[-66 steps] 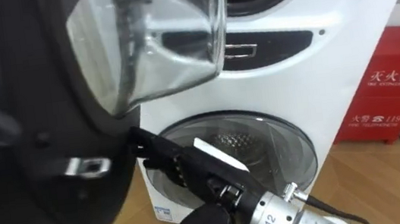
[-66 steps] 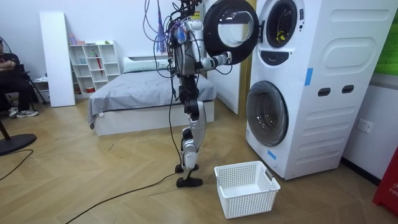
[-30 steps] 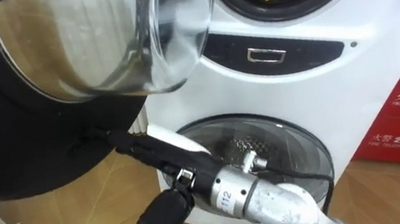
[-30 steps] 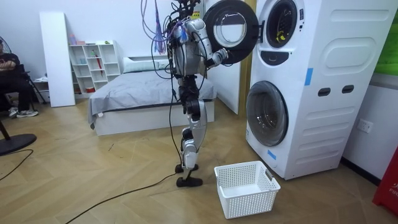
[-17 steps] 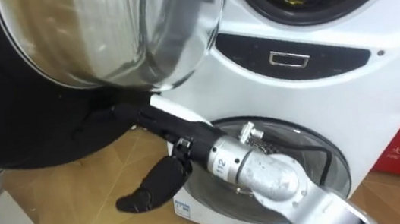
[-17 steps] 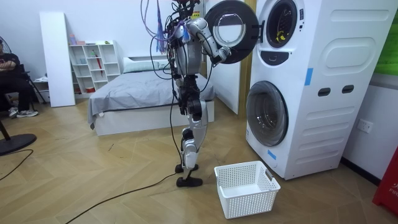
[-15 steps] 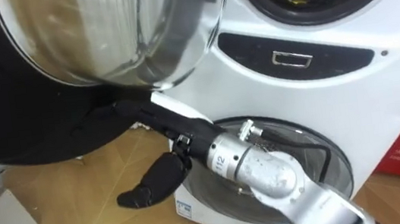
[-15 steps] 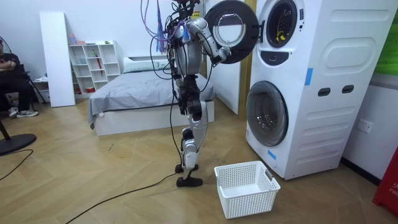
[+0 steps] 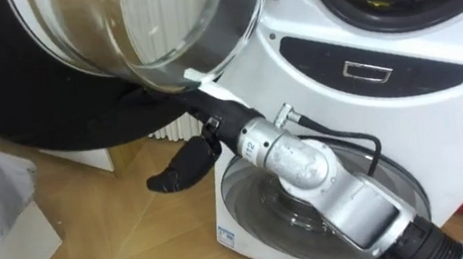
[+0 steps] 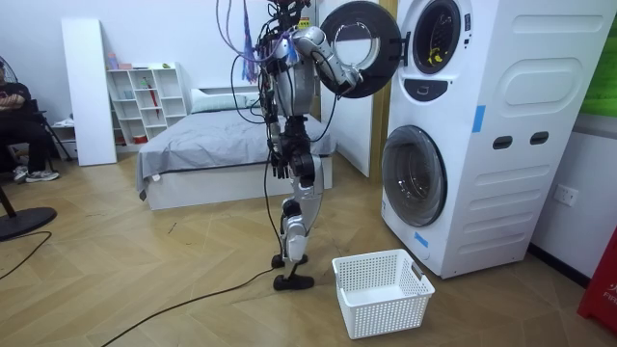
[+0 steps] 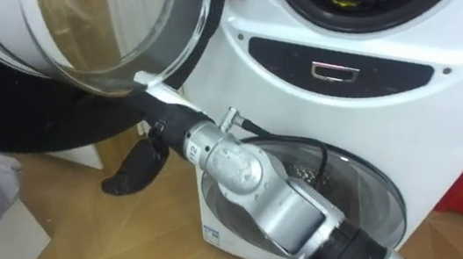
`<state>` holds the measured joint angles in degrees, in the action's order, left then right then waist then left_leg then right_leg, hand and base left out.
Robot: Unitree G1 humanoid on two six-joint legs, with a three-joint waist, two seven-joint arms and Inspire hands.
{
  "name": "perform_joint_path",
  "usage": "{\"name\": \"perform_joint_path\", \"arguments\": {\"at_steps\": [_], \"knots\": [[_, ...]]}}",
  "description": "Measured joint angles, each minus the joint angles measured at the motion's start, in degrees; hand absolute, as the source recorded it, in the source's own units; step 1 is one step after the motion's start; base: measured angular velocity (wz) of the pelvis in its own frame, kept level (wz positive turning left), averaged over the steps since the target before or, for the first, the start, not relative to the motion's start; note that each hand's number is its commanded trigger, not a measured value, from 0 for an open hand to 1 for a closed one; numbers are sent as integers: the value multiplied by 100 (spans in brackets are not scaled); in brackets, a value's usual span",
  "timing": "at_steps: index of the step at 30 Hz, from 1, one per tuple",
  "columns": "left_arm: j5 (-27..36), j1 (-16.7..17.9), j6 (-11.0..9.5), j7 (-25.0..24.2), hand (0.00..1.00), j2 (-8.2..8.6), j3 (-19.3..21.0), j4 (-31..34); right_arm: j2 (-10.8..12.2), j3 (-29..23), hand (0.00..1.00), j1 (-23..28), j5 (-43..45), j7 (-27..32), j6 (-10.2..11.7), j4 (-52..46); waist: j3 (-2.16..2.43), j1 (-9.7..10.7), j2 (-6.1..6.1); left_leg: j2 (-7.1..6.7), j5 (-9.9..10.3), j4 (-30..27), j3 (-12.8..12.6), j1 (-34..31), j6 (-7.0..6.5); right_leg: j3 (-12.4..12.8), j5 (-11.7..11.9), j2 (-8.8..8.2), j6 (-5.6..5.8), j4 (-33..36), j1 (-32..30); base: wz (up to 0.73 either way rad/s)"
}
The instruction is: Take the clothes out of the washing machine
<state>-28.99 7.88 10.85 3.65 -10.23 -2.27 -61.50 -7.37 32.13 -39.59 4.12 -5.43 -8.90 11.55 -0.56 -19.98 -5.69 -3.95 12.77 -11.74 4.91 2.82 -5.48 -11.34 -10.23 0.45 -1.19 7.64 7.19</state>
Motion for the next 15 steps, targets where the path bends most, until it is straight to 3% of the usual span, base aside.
{"name": "perform_joint_path", "arguments": {"at_steps": [8,9,13,15], "knots": [[3,-55,-3,97,0,1,120,-10,-39,-97,0,0,-55,233,14,0,-20,-58,13,2,0,44,17,51,0,-5,-2,0,4,-8,43,1],[1,-61,-1,98,0,3,147,-8,-60,-152,0,4,-61,257,18,0,-47,-35,31,2,0,41,16,83,0,-6,-2,-1,4,-10,79,10],[7,-3,2,97,0,2,165,90,-254,-286,0,94,-28,506,176,-8,-69,139,28,-10,0,43,-14,84,0,-33,-3,-20,5,-10,92,9],[12,56,-1,100,0,7,222,199,-367,-463,0,443,146,564,248,-190,-53,283,1,-24,0,39,-34,80,0,39,-3,-29,5,-9,93,6]]}}
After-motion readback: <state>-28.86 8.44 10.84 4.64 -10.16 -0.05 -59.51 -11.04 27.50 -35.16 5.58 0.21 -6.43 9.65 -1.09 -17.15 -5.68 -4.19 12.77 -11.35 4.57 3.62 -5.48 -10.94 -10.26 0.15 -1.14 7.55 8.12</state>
